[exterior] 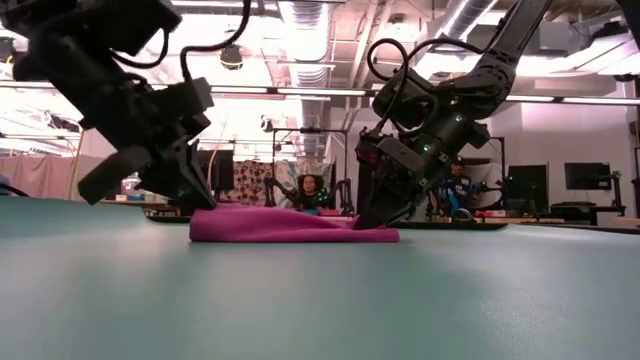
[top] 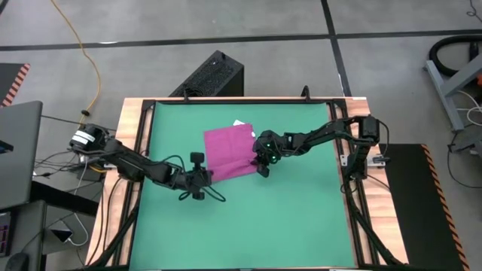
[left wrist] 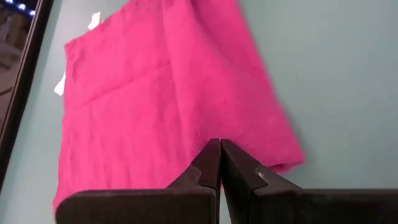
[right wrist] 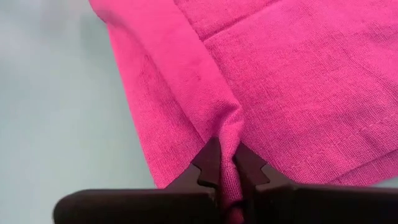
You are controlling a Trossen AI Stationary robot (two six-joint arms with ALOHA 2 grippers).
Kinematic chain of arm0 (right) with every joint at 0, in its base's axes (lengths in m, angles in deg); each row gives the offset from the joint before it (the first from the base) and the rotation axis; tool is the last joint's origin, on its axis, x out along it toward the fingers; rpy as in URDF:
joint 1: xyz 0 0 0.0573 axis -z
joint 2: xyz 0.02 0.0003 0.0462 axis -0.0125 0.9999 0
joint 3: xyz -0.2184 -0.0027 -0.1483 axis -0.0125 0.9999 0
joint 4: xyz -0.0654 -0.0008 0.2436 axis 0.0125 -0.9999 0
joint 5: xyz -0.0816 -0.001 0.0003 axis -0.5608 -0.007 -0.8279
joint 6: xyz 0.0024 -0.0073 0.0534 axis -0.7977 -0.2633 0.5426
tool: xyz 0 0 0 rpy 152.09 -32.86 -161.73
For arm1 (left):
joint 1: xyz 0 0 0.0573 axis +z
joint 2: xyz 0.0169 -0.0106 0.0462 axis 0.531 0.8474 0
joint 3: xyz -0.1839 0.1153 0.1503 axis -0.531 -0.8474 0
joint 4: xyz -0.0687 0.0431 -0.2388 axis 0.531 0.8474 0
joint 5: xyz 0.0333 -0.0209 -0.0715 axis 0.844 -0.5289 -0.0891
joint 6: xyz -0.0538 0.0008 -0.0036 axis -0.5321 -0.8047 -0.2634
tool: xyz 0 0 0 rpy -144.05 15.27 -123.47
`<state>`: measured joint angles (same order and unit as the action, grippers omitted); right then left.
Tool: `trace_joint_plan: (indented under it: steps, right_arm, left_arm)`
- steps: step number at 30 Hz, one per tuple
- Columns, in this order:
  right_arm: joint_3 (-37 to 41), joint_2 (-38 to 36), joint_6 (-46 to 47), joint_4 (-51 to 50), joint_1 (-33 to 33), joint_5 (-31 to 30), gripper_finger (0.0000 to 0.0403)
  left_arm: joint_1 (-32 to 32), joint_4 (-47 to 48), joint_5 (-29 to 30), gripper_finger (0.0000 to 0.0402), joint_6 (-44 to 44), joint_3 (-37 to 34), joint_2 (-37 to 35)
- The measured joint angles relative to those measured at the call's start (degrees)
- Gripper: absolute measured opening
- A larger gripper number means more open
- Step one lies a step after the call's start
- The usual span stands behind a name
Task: Roll towel into tight, uniform cylinder
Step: Roll the pink towel
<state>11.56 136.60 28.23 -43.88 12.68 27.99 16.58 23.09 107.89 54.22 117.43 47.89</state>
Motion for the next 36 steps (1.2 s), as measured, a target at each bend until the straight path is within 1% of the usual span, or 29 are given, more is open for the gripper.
trace_joint_plan:
  steps: [4,9,13,16,21,25,29,31,34,36]
  right_arm:
    - [0.02,0.00,-0.10,0.37,-0.02,-0.95,0.0035]
    - [0.02,-0.01,-0.94,0.87,-0.09,-1.02,0.0035]
    - [0.04,-0.44,-1.24,0.81,-0.11,-1.27,0.0037]
    - [0.14,-1.55,-1.51,-0.21,-0.11,-1.65,0.0050]
    - [0.17,-4.81,-1.52,-3.16,-0.23,-2.78,0.0085]
    - [0.17,-6.50,-1.53,-3.55,-0.44,-3.12,0.0106]
    - [0.13,-6.91,-1.55,-4.30,-0.37,-3.12,0.0119]
    - [0.13,-6.91,-1.79,-5.16,-0.37,-3.52,0.0122]
    - [0.11,-7.35,-3.58,-6.12,-0.38,-4.85,0.0123]
    - [0.10,-7.73,-4.35,-6.26,-0.22,-4.90,0.0123]
  left_arm:
    - [1.62,-0.81,-1.30,0.0000,-0.50,-1.35,0.00]
    - [2.80,-7.17,-3.06,0.0000,-0.06,-4.09,0.00]
    - [3.13,-8.29,-3.45,0.0000,-0.22,-4.59,0.00]
    - [3.13,-8.53,-3.49,0.0000,-0.19,-4.59,0.00]
    - [3.13,-8.96,-3.97,0.0000,-0.18,-4.59,0.00]
    - [3.09,-10.04,-3.95,0.0000,0.43,-4.59,0.00]
    - [1.63,-15.95,-2.54,0.0000,3.14,-4.51,-0.28]
    - [1.23,-17.43,-1.79,0.0000,4.72,-4.05,-0.33]
    - [1.57,-17.71,-1.45,0.0000,4.98,-3.98,-0.14]
    - [2.01,-17.44,-2.55,0.0000,4.18,-4.01,0.06]
